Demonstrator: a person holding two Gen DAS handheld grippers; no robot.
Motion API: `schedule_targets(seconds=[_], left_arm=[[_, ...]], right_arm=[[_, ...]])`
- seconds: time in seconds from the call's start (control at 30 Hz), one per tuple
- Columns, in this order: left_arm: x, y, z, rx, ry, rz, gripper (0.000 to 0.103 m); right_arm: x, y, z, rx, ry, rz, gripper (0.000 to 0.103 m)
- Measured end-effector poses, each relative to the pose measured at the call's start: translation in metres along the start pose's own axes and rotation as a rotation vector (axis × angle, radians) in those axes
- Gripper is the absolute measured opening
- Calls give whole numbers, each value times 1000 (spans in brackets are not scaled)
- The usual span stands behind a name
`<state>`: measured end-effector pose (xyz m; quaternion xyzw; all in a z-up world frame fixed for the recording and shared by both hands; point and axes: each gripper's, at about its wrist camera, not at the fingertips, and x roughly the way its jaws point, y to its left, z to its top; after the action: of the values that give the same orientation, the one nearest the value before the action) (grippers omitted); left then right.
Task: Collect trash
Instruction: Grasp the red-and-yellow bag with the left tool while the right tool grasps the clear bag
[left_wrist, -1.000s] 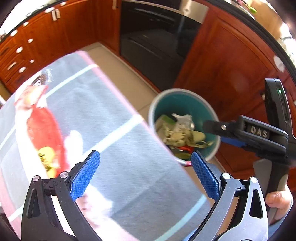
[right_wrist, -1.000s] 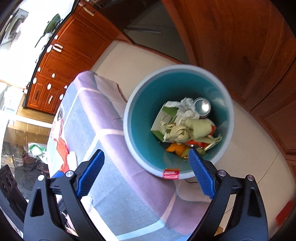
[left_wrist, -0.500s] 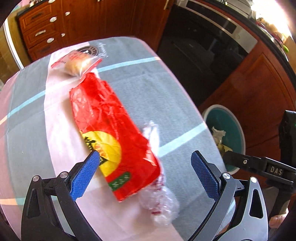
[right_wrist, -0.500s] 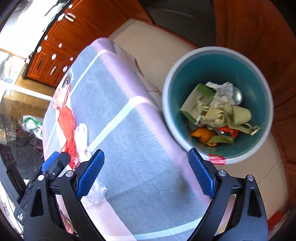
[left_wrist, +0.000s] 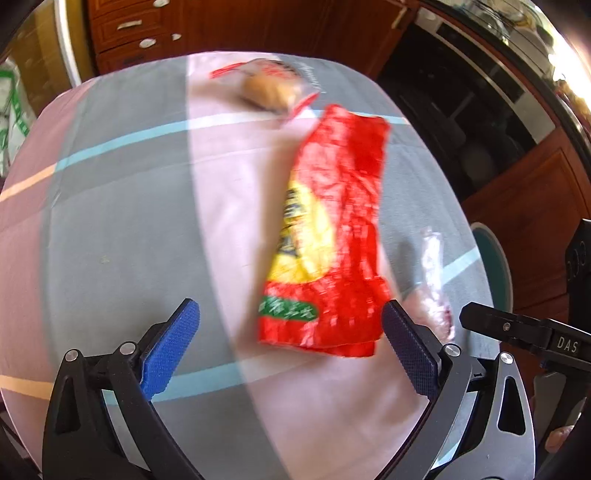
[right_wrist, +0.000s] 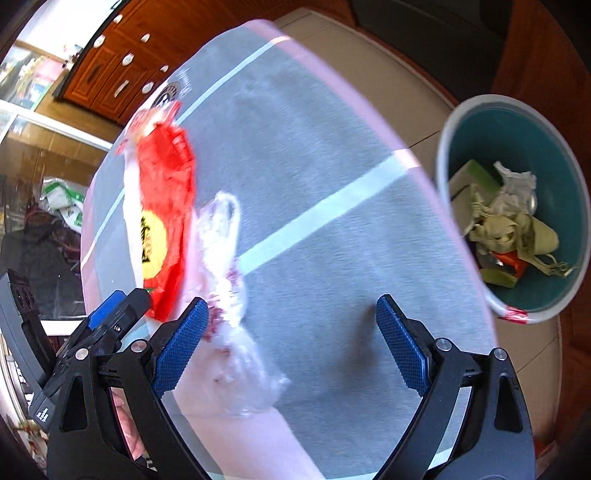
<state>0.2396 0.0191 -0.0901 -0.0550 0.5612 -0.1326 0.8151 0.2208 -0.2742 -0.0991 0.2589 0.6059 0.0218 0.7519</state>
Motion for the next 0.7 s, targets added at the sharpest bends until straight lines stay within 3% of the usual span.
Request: schedule_targets(seconds=[0.23,0.3,0.37,0.4,0.7], left_arm=[[-14,35,-8,-36,-12,-14,99],[-15,35,-6,-30,-16,-18,99],[-17,34,-5,-23,-18,-27,99],[-17,33,-5,-19,-19,-31,99],[14,-12,22,101,11,-17,99]], right_arm=[[14,40,-7,-87,-24,-26,85],[18,47,-8,-108,-28,-37,72],[25,51,-9,-125,-15,-55,42],[23,51,-9,-141,-40,-77,34],[11,20,13,-54,-74,-57,33]])
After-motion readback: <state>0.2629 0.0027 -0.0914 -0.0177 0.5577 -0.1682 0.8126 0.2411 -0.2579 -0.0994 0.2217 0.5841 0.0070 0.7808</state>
